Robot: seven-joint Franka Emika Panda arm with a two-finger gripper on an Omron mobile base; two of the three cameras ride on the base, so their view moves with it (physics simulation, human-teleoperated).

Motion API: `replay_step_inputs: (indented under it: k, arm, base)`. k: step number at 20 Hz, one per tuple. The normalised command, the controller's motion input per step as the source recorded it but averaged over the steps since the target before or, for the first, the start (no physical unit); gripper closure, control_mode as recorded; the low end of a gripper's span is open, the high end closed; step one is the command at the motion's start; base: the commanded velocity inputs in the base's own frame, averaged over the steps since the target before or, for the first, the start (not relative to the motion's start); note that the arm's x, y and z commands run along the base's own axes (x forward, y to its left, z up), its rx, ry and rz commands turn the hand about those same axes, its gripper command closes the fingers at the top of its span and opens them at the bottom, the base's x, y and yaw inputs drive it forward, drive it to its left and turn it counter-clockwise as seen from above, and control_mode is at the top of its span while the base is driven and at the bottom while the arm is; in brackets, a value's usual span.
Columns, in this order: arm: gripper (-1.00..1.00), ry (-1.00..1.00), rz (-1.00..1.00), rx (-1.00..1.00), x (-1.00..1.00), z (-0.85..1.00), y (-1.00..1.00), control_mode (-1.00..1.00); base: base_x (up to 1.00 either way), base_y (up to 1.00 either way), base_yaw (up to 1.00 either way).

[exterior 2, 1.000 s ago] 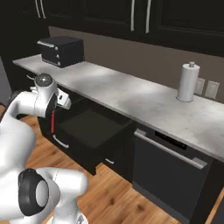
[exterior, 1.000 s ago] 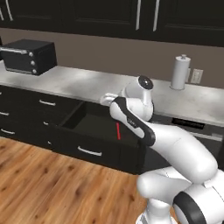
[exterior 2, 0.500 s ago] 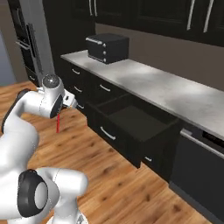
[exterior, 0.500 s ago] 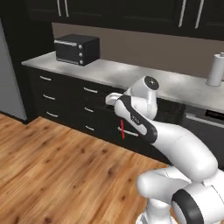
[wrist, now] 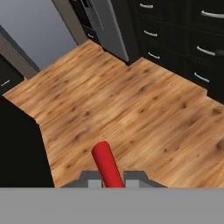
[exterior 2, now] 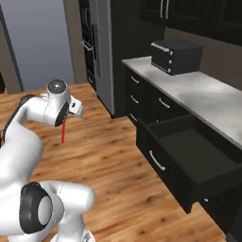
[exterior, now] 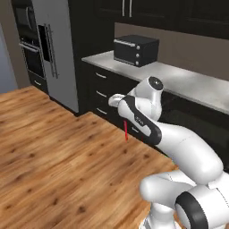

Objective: Take a straw from the drawer in front and place it inside the glass cup on the dining counter.

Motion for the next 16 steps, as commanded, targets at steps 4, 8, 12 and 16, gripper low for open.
replay_step_inputs:
  k: [4, 8, 12, 16]
  arm:
    - [1.0, 0.0, 0.0, 0.0, 0.0, 0.0, 0.0, 1.0]
    - [1.0, 0.0, 0.0, 0.0, 0.0, 0.0, 0.0, 1.0]
    - [1.0, 0.0, 0.0, 0.0, 0.0, 0.0, 0.0, 1.0]
    - [1.0, 0.0, 0.0, 0.0, 0.0, 0.0, 0.0, 1.0]
  base:
    - [0.59, 0.27, 0.34]
    - [0.82, 0.22, 0.2]
    - [0.98, 0.12, 0.18]
    - [1.0, 0.01, 0.17]
